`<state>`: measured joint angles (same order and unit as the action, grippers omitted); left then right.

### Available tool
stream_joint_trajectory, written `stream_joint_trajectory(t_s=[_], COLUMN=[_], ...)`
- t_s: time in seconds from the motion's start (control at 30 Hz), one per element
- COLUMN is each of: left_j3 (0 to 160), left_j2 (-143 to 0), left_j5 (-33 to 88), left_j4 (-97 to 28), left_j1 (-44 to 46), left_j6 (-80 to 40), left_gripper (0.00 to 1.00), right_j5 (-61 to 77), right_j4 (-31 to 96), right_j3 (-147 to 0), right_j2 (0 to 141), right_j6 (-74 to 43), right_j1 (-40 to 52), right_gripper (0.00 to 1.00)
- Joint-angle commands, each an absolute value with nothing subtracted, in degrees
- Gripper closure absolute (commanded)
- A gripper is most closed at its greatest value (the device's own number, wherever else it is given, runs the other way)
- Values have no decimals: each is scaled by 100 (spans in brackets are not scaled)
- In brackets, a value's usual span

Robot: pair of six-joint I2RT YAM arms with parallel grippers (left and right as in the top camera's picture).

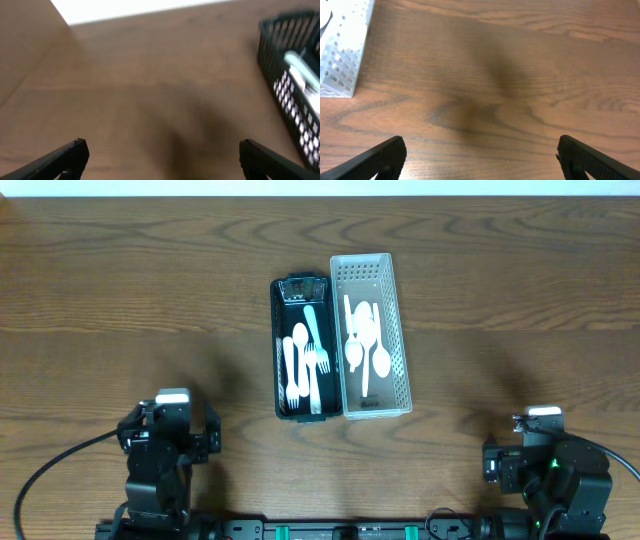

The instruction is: Pack container

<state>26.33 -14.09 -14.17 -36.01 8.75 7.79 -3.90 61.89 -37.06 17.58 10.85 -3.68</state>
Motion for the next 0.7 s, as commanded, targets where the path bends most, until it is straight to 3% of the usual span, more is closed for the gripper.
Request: stream_joint_trajectory(t_s=[0.0,0.1,0.3,0.53,0.67], left_j3=[2611,2611,2611,2611,2611], left_j2=[-1372,-1372,-1372,-1372,-1372], left_j5=[-1509,-1509,-1509,-1509,-1509], left_j4=[-3938,-4379,-4965,-5076,-5076], left_j1=[893,893,893,893,893], left_j6=[856,856,856,856,856], left_gripper=[2,2,2,2,2], right_j5=[-434,-587,569,1210,1203], right_j4=[6180,5994,5011,1011,86], right_j3=[-3693,-3688,-3264,-1107,-150], right_j2=[1479,934,21,30,27], right_j6=[1131,1533,1544,1503,1094], right_j1=[-211,-99,34,360,416], right_gripper=[1,1,1,1,1])
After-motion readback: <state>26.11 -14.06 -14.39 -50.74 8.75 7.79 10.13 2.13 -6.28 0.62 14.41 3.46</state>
